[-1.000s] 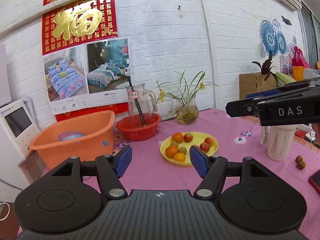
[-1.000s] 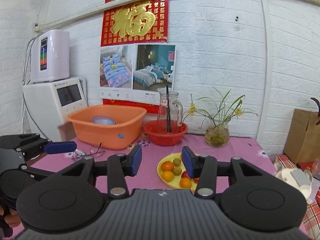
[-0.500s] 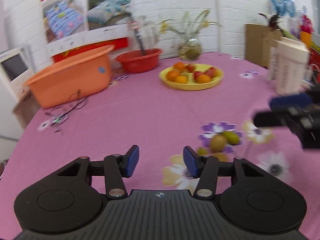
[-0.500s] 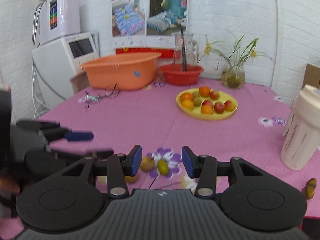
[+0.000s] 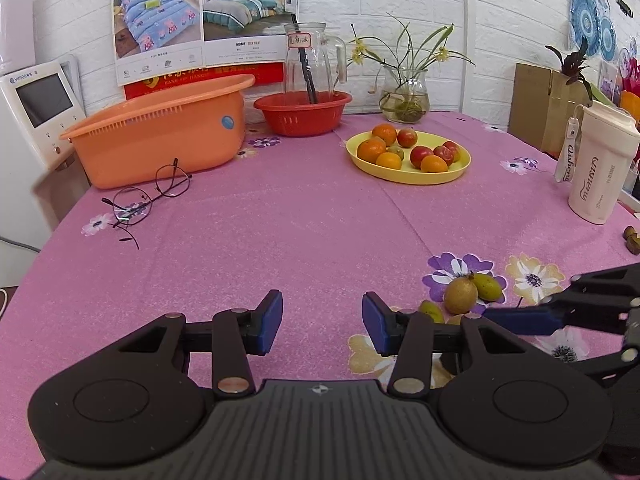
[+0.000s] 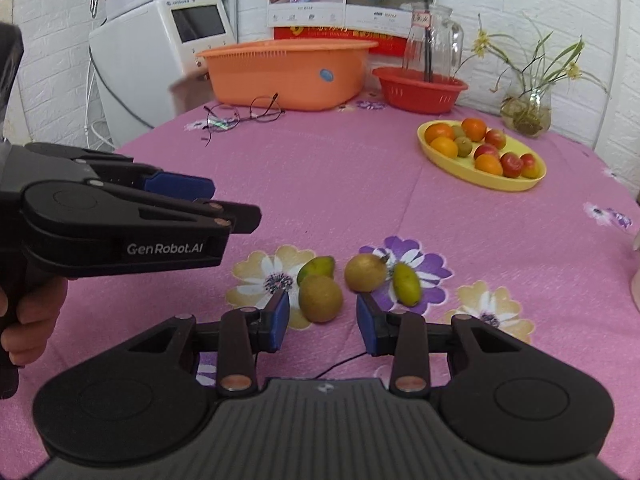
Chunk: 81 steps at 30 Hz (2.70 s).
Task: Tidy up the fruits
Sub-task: 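Grasp a yellow-green plum with the left gripper while the right gripper grasps a green plum, then carry both plums over the yellow plate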
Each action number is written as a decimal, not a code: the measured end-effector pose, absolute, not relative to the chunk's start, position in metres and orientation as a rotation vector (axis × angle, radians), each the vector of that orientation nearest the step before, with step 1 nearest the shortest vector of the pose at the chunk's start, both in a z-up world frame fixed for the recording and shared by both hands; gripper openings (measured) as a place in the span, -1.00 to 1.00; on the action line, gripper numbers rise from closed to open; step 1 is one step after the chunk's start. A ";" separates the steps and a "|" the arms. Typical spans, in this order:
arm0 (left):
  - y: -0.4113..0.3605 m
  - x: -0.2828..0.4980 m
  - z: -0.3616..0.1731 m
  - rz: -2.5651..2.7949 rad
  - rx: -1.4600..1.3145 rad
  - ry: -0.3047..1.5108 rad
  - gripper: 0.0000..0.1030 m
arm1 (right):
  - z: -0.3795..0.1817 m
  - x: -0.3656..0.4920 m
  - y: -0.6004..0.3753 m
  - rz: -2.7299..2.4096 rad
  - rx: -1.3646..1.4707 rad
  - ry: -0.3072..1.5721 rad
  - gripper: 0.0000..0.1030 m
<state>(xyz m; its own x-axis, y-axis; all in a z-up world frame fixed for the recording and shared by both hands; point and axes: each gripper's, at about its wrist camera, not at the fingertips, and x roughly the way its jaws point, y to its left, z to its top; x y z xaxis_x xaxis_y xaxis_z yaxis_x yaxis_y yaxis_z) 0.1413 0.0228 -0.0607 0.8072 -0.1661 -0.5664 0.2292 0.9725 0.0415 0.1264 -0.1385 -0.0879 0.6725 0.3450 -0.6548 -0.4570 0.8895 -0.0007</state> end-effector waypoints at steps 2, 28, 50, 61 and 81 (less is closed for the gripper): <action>0.022 0.141 -0.061 -0.227 0.097 0.602 -0.18 | -0.087 0.127 -0.141 0.463 -0.168 0.702 0.36; -0.031 0.150 -0.080 -0.364 0.159 0.678 -0.68 | -0.062 0.127 -0.214 0.290 -0.014 0.626 0.36; -0.048 0.163 -0.043 -0.359 0.208 0.564 -0.68 | -0.041 0.160 -0.222 0.240 -0.014 0.606 0.36; -0.065 0.221 -0.022 -0.369 0.180 0.525 -0.68 | -0.020 0.234 -0.238 0.160 0.033 0.579 0.37; -0.088 0.300 -0.023 -0.356 0.206 0.534 -0.68 | -0.052 0.354 -0.245 0.077 0.100 0.675 0.37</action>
<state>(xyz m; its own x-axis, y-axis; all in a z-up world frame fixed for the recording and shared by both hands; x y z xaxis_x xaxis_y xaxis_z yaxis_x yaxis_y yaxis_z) 0.2996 -0.0884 -0.0226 0.8017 -0.2765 -0.5299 0.3825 0.9186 0.0994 0.3540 -0.2453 -0.0517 0.7780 0.1040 -0.6196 -0.0390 0.9923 0.1175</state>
